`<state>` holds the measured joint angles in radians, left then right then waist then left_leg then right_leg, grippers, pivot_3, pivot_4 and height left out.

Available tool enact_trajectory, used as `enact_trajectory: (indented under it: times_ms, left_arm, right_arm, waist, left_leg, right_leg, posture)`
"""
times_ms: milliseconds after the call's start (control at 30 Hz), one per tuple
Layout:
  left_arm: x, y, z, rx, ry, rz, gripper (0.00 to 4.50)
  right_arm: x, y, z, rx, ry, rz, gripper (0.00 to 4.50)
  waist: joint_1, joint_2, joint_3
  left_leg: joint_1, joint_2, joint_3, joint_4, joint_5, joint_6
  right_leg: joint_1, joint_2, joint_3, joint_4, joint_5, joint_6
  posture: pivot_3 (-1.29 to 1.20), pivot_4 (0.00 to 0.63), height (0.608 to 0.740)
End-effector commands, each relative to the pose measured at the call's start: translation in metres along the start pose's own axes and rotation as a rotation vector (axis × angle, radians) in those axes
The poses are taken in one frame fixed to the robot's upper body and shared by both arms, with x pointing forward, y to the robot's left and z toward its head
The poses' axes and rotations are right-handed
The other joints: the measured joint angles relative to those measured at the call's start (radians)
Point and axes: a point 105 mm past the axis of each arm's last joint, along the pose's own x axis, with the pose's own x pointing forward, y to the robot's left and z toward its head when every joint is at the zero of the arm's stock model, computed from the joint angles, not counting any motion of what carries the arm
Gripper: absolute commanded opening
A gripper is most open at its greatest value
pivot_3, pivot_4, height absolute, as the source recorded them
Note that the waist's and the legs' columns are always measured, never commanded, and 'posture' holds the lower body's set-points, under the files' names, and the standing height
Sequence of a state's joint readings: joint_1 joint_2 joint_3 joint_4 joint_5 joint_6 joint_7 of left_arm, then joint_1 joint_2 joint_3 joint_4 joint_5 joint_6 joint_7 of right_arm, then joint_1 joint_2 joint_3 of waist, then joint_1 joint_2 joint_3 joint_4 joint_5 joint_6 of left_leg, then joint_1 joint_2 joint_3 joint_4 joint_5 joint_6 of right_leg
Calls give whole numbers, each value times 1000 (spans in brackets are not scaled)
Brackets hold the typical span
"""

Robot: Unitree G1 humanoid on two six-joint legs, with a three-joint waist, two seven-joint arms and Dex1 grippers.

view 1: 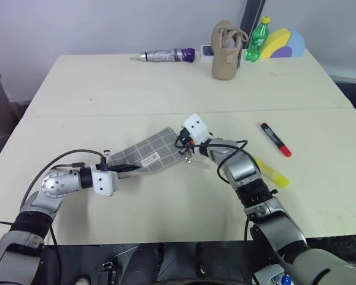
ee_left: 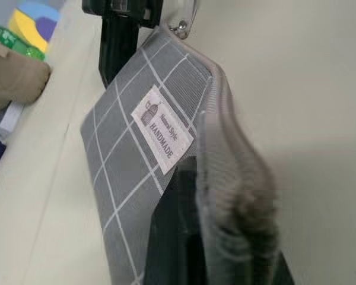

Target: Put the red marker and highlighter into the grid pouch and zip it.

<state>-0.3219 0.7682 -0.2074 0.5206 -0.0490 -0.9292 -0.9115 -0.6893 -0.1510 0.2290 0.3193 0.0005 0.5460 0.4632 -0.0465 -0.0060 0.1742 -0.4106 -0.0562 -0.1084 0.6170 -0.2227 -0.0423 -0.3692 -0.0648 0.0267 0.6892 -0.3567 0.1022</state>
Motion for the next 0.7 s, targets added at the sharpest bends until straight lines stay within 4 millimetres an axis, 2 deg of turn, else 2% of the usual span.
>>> enact_trajectory:
  times_ms: [33, 100, 200, 300, 400, 500, 533, 700]
  left_arm:
    - [-2, 11, 3, -48, -11, 89, 50]
    - [0, 22, 4, -100, -10, 161, 50]
    - [4, 44, 9, -212, -19, 280, 50]
    - [9, 58, 18, -300, -38, 343, 0]
    - [15, 68, 25, -386, -53, 401, 0]
    - [21, 75, 31, -443, -68, 447, 0]
    - [23, 76, 31, -459, -72, 461, 0]
    - [36, 83, 39, -512, -108, 525, 0]
  right_arm:
    - [-7, -18, 20, 17, -78, -70, 166]
    - [-15, -31, 26, 11, -109, -114, 166]
    - [-37, -57, 42, -8, -179, -177, 166]
    - [-63, -83, 55, 7, -233, -237, 1067]
    - [-85, -92, 61, -4, -249, -228, 2574]
    - [-96, -87, 62, -73, -242, -171, 4193]
    - [-99, -84, 63, -84, -242, -157, 4418]
    - [-100, -71, 57, -80, -229, -91, 4418]
  waist:
    - [1, 0, 0]
    - [3, 0, 0]
    - [5, 0, 0]
    - [3, 0, 0]
    - [1, 0, 0]
    - [-2, 0, 0]
    - [-2, 0, 0]
    - [3, 0, 1]
  left_leg:
    - [0, 0, 0, 0, 0, 0]
    - [0, 0, 0, 0, 0, 0]
    - [-1, 0, 0, 1, 0, 0]
    - [-3, 0, -1, 1, 0, 0]
    - [-4, 0, -1, 1, 0, 0]
    - [-4, 1, 0, 1, 0, 0]
    - [-4, 1, 0, 1, 0, 0]
    - [-4, 1, 0, 2, 0, 0]
  right_leg:
    - [0, 0, 0, 0, 0, 0]
    - [0, 0, 0, 0, 0, 0]
    - [0, 0, 0, 0, 0, 0]
    - [-2, 0, 0, 0, 0, 0]
    - [-2, 0, 0, 0, 0, 0]
    - [-3, 0, 0, 0, 0, 0]
    - [-3, 1, 0, 0, 0, 0]
    - [-2, 1, 0, 0, 0, 0]
  posture:
    - [0, 150, 740]
    - [0, 150, 740]
    - [0, 150, 740]
    - [0, 150, 740]
    - [0, 150, 740]
    - [0, 150, 740]
    - [0, 150, 740]
    - [0, 150, 740]
